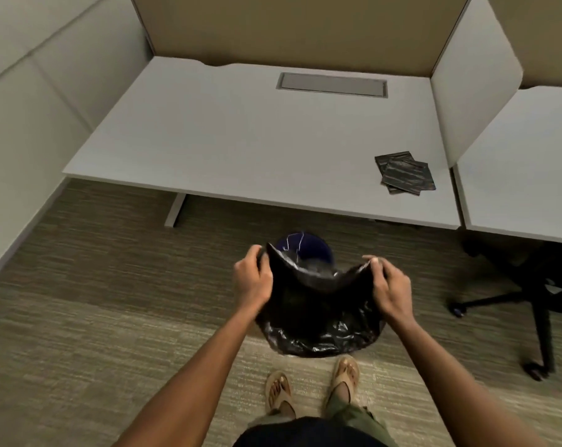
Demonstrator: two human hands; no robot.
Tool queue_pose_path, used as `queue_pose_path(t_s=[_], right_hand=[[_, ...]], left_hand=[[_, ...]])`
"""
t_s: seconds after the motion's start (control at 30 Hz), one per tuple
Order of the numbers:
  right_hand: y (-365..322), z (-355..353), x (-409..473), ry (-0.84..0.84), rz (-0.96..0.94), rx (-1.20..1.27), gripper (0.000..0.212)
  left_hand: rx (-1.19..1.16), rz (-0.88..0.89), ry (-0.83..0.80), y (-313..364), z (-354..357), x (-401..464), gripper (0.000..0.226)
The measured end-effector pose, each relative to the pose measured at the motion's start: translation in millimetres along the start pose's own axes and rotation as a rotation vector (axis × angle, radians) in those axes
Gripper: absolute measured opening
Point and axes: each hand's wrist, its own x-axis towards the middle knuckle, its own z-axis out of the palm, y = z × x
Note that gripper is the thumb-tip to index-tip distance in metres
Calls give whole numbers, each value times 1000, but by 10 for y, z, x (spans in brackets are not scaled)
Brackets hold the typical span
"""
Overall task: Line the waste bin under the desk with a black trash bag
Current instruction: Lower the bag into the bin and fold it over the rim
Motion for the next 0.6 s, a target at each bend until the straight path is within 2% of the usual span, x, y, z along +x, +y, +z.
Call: queue_pose_path(t_s=[0.1, 0.27, 0.6], right_hand=[[-61, -32, 213, 86, 81, 38, 36], [-59, 82, 502, 107, 202, 52, 44], [124, 241, 984, 111, 157, 273, 38]], left_hand=[[-72, -112, 90, 23, 30, 160, 12], [-185, -281, 74, 12, 168, 354, 5], [-181, -236, 98, 13, 673, 719, 12]])
